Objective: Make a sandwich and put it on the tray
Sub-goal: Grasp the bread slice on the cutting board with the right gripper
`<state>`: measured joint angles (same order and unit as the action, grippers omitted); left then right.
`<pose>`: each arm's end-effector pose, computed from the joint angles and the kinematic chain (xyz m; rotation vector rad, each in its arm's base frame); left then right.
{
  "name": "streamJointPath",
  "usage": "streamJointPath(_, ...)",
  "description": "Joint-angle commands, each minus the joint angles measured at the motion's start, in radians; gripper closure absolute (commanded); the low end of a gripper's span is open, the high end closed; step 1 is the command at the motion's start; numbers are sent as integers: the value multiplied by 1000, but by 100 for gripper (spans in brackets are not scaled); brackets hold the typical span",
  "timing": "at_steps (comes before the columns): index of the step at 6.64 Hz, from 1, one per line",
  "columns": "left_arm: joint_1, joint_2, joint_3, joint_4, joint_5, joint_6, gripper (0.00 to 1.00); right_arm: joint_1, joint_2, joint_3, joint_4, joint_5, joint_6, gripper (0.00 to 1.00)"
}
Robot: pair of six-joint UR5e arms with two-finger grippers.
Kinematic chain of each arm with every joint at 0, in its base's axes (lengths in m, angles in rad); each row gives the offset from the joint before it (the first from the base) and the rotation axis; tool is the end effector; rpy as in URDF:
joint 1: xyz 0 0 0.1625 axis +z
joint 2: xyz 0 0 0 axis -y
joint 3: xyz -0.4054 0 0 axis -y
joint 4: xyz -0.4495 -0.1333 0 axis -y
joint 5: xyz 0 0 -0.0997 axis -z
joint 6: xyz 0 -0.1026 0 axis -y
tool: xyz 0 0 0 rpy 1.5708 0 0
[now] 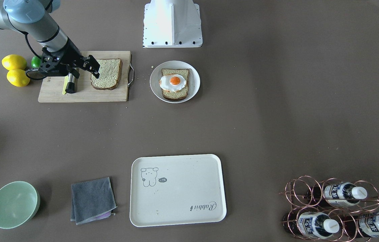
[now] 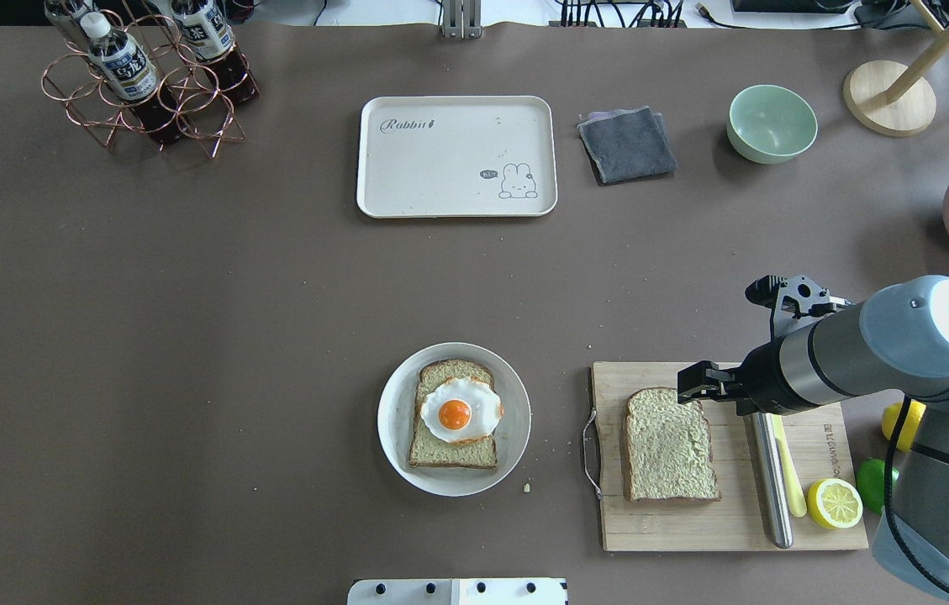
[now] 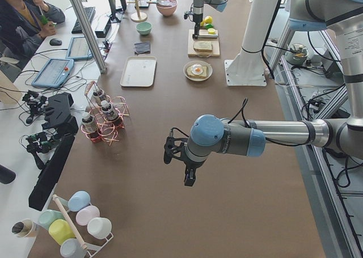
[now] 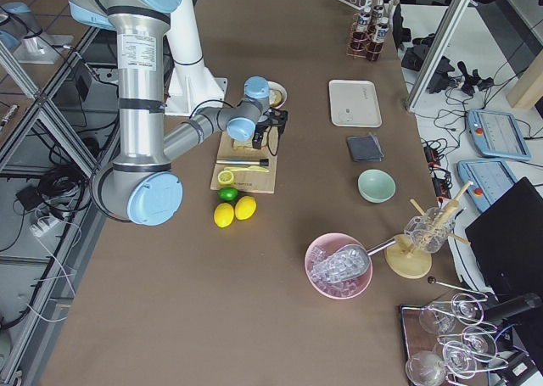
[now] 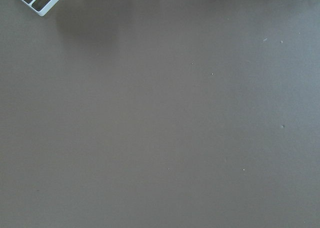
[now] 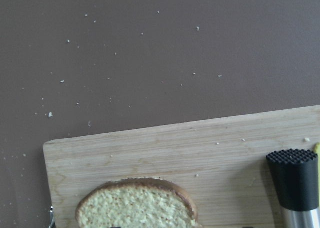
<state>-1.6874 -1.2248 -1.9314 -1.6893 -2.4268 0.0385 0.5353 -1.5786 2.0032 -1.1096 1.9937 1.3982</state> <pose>-0.1043 -0.4104 0.5907 0.1907 0.8424 -0.0162 -0.4196 -0.3549 0.3647 -0.0679 -0.9544 0.1474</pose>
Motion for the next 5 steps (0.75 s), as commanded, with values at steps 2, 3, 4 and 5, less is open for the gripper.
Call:
streamJointPath(2, 0, -7, 2, 0, 0, 0, 2, -34, 2, -26, 2, -12, 2, 21)
streamJointPath(3, 0, -7, 0, 0, -1, 0, 2, -38, 3, -38, 2, -13, 1, 27)
streamJointPath(4, 0, -7, -1, 0, -1, 0, 2, -46, 3, -41, 2, -18, -5, 32)
streamJointPath(5, 0, -9, -1, 0, -1, 0, 2, -51, 5, -41, 2, -18, -2, 40)
